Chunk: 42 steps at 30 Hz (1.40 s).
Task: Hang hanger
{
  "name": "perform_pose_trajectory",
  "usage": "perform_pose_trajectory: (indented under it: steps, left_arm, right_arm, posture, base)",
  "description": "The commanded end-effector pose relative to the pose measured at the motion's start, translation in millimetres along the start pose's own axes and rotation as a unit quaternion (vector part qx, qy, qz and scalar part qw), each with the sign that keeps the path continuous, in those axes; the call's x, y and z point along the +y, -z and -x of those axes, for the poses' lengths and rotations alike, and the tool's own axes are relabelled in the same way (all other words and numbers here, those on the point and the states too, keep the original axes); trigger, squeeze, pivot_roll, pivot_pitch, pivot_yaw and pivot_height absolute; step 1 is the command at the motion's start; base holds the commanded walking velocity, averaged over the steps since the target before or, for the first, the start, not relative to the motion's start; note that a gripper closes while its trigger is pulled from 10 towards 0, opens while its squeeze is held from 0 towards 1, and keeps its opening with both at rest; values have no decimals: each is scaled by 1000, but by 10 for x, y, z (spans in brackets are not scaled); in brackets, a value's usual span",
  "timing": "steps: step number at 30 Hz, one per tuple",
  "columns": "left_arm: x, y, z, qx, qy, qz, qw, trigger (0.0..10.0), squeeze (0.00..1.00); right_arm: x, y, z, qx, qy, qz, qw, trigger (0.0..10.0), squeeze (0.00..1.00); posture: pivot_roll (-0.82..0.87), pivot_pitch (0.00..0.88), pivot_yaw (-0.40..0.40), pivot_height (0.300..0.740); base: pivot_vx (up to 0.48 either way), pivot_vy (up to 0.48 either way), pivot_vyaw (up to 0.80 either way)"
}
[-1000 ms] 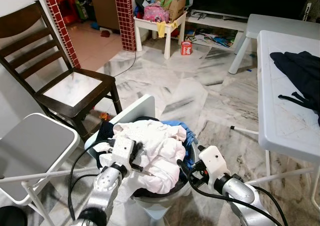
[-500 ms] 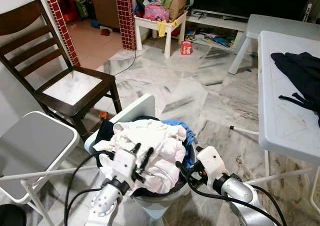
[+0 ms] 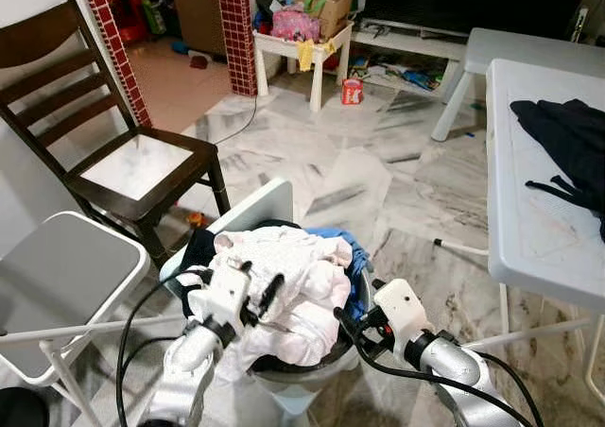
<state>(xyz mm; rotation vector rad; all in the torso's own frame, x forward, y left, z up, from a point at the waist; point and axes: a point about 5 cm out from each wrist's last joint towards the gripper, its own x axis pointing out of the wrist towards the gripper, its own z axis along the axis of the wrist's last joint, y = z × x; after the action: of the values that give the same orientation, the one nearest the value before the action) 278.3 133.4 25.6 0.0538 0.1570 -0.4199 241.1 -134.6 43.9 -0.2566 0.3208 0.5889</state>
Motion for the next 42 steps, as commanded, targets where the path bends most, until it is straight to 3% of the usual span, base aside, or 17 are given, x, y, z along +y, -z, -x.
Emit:
perform_pose_trajectory:
  steps: [1, 2, 7, 13, 17, 18, 22, 23, 26, 42]
  left_arm:
    - [6, 34, -15, 13, -4, 5, 1000, 10000, 1000]
    - [5, -9, -110, 13, -6, 14, 1000, 10000, 1000]
    - [-62, -123, -262, 4, 10, 11, 1000, 10000, 1000]
    - [-173, -148, -317, -1, 33, 10, 999, 10000, 1000]
    - [-229, 20, -270, 49, 46, -8, 998, 10000, 1000]
    - [-244, 97, -239, 72, 51, -17, 996, 10000, 0]
    - [-228, 317, -138, 144, 45, -26, 988, 10000, 0]
    - [-186, 452, -56, 192, 35, -23, 981, 0, 0]
    - [-164, 500, -15, 202, 33, -6, 979, 0, 0]
    - [-138, 377, -99, 172, 33, -23, 984, 0, 0]
  right_arm:
    - [-21, -13, 13, -2, 2, 3, 1000, 10000, 0]
    - [-15, -6, 21, -2, 3, 3, 1000, 10000, 0]
    - [0, 11, 50, 0, 6, 2, 1000, 10000, 0]
    - [0, 34, 85, 4, 13, 1, 1000, 10000, 0]
    - [13, 40, 91, 5, 13, 1, 1000, 10000, 0]
    - [17, 41, 89, 6, 12, 1, 1000, 10000, 0]
    - [23, 44, 76, 8, 9, 2, 1000, 10000, 0]
    - [24, 42, 65, 9, 6, 4, 1000, 10000, 0]
    - [23, 35, 51, 10, 4, 6, 1000, 10000, 0]
    - [66, 55, 9, 13, 0, 5, 1000, 10000, 0]
  posture:
    - [-187, 22, -6, 740]
    - [-191, 26, -4, 740]
    - [-207, 29, 7, 740]
    - [-218, 32, 20, 740]
    - [-216, 34, 20, 740]
    - [-215, 34, 19, 740]
    - [-205, 34, 13, 740]
    - [-204, 34, 11, 740]
    - [-200, 32, 9, 740]
    - [-184, 32, 16, 740]
  base:
    - [0, 0, 0]
    - [0, 0, 0]
    - [0, 0, 0]
    - [0, 0, 0]
    - [0, 0, 0]
    - [0, 0, 0]
    - [0, 0, 0]
    - [0, 0, 0]
    - [0, 0, 0]
    - [0, 0, 0]
